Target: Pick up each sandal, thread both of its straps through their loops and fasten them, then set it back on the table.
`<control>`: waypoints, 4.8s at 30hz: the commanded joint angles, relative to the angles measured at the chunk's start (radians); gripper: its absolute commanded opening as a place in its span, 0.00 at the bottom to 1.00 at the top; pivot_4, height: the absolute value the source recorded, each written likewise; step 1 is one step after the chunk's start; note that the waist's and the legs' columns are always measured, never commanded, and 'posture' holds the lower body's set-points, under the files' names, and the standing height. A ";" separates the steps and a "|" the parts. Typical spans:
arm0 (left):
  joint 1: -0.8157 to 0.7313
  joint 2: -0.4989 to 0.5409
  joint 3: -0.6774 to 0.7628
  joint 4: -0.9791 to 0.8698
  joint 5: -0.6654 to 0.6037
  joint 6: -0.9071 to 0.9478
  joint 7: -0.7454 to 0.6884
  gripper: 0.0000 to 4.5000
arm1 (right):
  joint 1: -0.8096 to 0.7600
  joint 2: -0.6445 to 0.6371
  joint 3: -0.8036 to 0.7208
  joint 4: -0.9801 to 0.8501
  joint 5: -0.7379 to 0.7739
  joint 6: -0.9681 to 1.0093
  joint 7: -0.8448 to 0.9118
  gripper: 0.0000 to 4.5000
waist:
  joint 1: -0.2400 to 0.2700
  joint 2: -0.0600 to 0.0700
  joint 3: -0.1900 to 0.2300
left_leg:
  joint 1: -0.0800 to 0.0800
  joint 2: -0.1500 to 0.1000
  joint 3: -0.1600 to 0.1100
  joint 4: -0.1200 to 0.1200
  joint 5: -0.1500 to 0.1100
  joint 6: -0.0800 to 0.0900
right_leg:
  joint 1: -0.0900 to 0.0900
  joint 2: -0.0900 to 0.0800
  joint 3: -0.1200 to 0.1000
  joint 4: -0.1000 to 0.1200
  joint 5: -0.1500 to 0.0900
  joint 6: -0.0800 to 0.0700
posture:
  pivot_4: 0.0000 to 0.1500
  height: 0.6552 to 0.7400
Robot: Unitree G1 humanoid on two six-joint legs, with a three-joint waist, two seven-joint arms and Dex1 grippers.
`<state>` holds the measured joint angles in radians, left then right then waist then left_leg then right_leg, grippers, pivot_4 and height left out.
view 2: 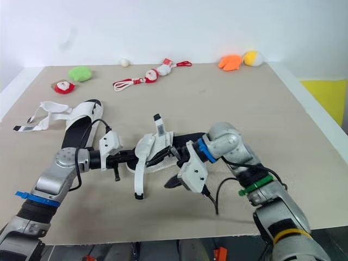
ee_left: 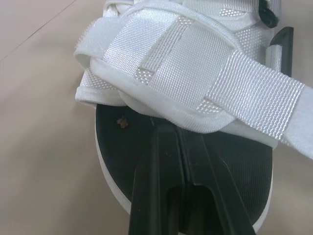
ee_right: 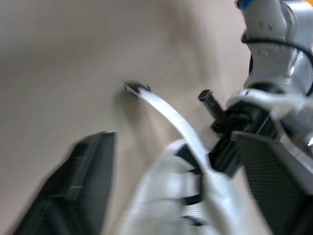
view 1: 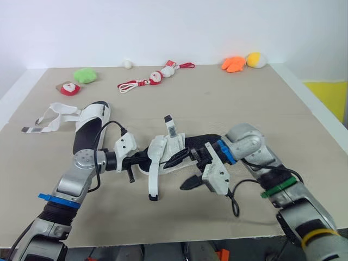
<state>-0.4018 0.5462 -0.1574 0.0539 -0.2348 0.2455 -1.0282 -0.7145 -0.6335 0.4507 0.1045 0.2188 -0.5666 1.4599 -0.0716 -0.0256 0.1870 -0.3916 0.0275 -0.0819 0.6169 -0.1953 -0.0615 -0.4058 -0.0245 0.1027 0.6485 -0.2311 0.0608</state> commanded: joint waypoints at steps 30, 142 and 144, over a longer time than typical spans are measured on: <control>0.063 0.003 -0.052 -0.003 0.033 0.059 0.001 0.00 | -0.001 0.462 -0.438 -0.168 0.849 2.181 -1.250 0.99 | -0.002 -0.003 -0.006 | -0.003 0.000 0.000 0.001 -0.004 0.005 | -0.002 0.001 0.000 -0.001 0.000 0.005 | 1.00 1.00; 0.033 -0.022 -0.062 0.027 0.048 0.041 0.001 0.00 | -0.337 0.198 -0.140 -0.181 0.442 1.967 -0.797 0.01 | 0.004 -0.001 -0.006 | -0.007 -0.001 -0.001 0.001 -0.006 0.010 | -0.004 0.001 0.000 -0.003 -0.004 0.001 | 1.00 1.00; 0.033 -0.022 -0.062 0.029 0.049 0.040 0.001 0.00 | -0.327 0.181 -0.119 -0.183 0.425 1.943 -0.783 0.01 | 0.005 -0.001 -0.006 | -0.007 -0.001 -0.001 0.001 -0.006 0.010 | -0.003 0.001 0.000 -0.003 -0.004 0.001 | 1.00 1.00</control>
<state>-0.3945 0.5262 -0.1593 0.0409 -0.2334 0.2603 -1.0286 -1.0470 -0.4423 0.3167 -0.0520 0.6555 1.3904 0.6566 -0.0665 -0.0266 0.1811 -0.3984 0.0265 -0.0832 0.6176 -0.2014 -0.0517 -0.4093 -0.0239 0.1023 0.6454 -0.2353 0.0617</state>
